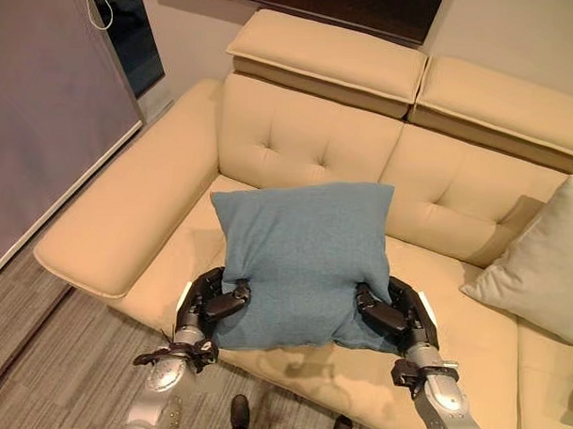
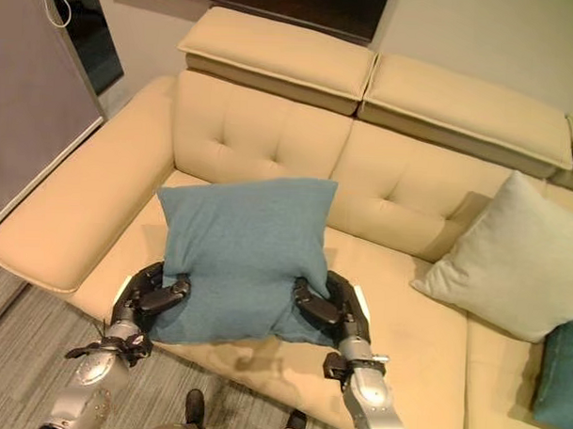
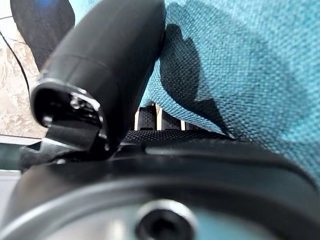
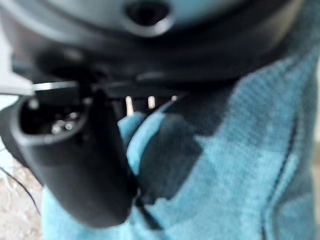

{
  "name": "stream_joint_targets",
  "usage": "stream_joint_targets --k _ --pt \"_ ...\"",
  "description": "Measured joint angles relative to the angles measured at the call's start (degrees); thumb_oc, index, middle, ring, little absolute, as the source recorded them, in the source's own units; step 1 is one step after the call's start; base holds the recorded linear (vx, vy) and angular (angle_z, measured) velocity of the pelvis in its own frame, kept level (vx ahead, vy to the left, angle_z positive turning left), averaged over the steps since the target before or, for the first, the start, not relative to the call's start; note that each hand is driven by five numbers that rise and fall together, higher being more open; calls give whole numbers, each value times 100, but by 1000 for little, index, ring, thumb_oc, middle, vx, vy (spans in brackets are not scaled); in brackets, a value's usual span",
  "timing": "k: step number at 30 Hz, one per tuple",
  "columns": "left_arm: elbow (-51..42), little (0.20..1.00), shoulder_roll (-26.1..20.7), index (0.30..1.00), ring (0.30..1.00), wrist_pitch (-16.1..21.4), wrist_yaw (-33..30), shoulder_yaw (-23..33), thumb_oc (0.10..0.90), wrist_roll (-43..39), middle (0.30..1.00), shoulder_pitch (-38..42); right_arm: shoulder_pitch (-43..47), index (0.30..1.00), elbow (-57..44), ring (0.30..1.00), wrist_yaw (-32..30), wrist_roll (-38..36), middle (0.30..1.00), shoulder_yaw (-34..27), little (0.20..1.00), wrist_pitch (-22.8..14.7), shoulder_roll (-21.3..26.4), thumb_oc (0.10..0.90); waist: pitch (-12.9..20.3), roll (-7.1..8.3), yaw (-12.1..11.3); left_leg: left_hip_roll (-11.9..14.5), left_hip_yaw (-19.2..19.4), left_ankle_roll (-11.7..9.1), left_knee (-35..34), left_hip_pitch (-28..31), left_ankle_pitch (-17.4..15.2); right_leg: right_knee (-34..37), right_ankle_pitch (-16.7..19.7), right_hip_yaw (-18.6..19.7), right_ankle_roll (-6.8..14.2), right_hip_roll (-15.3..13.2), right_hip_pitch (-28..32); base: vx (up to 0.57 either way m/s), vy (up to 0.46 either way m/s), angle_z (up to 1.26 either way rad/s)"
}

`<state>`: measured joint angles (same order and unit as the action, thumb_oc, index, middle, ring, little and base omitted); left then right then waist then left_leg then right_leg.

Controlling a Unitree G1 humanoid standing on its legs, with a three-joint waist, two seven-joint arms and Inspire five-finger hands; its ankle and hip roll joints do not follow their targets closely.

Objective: Pick up all the scattered cushions and arrange them neatly on the sofa.

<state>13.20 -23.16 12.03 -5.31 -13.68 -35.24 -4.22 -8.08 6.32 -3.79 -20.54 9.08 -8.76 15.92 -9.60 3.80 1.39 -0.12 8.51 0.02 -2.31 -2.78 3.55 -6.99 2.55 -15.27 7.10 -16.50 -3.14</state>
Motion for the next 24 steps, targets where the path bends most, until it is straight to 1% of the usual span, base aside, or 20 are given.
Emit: stream_joint_targets --k 2,3,4,5,6,7,8,9,10,12,15,17,18,19,20,21,22,23,24 --pt "14 300 -23 300 300 -3 5 85 400 102 300 -52 -43 300 12 300 35 -2 300 77 300 43 -40 400 -12 20 -22 -8 132 65 -107 206 -26 -334 94 120 47 -15 -122 101 178 -41" --pt "14 300 -7 300 300 -3 5 89 400 109 300 -75 -47 300 19 300 41 -2 300 78 300 56 -44 400 -18 7 -22 48 113 100 -154 279 -10 -513 55 156 78 -12 -204 106 112 -30" --pt "9 300 24 300 300 -2 11 125 400 111 300 -117 -47 300 27 300 79 -2 300 75 300 57 -48 400 -29 -9 1 119 114 142 -280 400 15 -848 -352 227 321 144 -379 53 50 -8" --pt "11 300 25 300 300 -4 58 152 400 112 300 -168 -58 300 27 300 113 -1 300 78 300 57 -49 400 -5 44 101 151 110 132 -281 414 21 -760 -528 410 290 558 -426 108 75 -6" --pt "11 300 17 300 300 -4 98 166 400 113 300 -196 -55 300 28 300 113 -1 300 75 300 57 -28 400 9 75 88 119 151 134 -282 416 14 -610 -569 303 145 701 -460 82 47 -4" --pt "10 300 46 300 300 -6 105 177 400 114 300 -231 -47 300 27 300 119 -1 300 64 300 54 18 400 55 136 72 84 202 119 -282 425 24 -384 -498 186 -233 732 -414 93 35 -19" --pt "4 300 131 300 300 -9 108 190 400 122 300 -267 -40 300 36 300 118 -2 300 45 300 54 68 400 64 80 73 105 218 110 -287 412 12 -220 -403 60 -182 792 -352 132 -4 -15" --pt "-16 300 162 300 300 -10 115 188 400 171 300 -288 -42 300 47 300 118 -2 300 28 300 54 148 400 31 20 89 144 201 86 -284 394 20 13 -264 -26 -199 852 -238 166 -12 -1" --pt "-16 300 169 300 300 -45 121 175 400 180 300 -288 -48 300 104 300 120 -3 300 21 300 54 193 400 28 11 115 161 180 70 -281 392 29 16 -262 -44 -203 870 -229 124 -24 11" --pt "-15 300 239 300 300 -126 133 112 400 227 300 -272 -141 300 221 300 122 -4 300 -56 300 56 204 400 31 -4 136 194 50 37 -280 416 44 322 -202 -77 -209 965 9 80 -12 24" --pt "-6 300 313 300 300 -131 133 41 400 234 300 -284 -199 300 230 300 120 -4 300 -134 300 56 216 400 33 -36 113 229 31 -15 -278 397 71 562 -139 -162 -265 1035 132 114 -36 14" --pt "-7 300 383 300 300 -159 136 10 400 236 300 -282 -203 300 228 300 121 -4 300 -178 300 55 238 400 59 -96 125 240 22 -63 -235 400 81 795 -64 -199 -267 1086 280 97 -31 12" --pt "-7 300 396 300 300 -160 161 20 400 236 300 -276 -199 300 227 300 125 -4 300 -178 300 55 253 400 56 -110 117 270 21 -144 -91 371 28 870 -72 -194 -255 1094 355 80 1 3" --pt "-7 300 396 300 300 -160 183 24 400 235 300 -276 -200 300 227 300 128 -4 300 -174 300 55 253 400 55 -107 109 270 24 -177 31 345 6 931 -69 -181 -255 1094 406 50 20 -5" --pt "-4 300 389 300 300 -161 200 30 400 232 300 -278 -188 300 230 300 129 -4 300 -153 300 55 259 400 44 -91 67 274 13 -295 384 272 -96 962 -98 -115 -305 1065 427 55 43 -18" --pt "7 300 387 300 300 -161 201 40 400 229 300 -282 -180 300 229 300 135 -4 300 -130 300 54 266 400 45 -78 27 262 4 -339 650 186 -138 947 -115 -30 -338 1032 441 56 57 -48" --pt "1 300 392 300 300 -160 203 47 400 224 300 -274 -163 300 222 300 171 -7 300 -100 300 52 356 400 51 -76 -56 229 -117 -342 1143 -17 -150 940 -92 159 -370 967 466 94 78 -43" --pt "-16 300 374 300 300 -160 212 52 400 225 300 -269 -152 300 212 300 174 -12 300 -101 300 52 419 400 56 -95 -52 214 -218 -306 1273 -146 -193 984 -17 157 -415 962 477 72 57 -40" --pt "-24 300 436 300 300 -160 215 40 400 226 300 -289 -157 300 213 300 173 -18 300 -106 300 52 492 400 109 -186 -42 257 -262 -267 1155 -125 -219 981 -22 183 -418 1031 439 79 61 -6"
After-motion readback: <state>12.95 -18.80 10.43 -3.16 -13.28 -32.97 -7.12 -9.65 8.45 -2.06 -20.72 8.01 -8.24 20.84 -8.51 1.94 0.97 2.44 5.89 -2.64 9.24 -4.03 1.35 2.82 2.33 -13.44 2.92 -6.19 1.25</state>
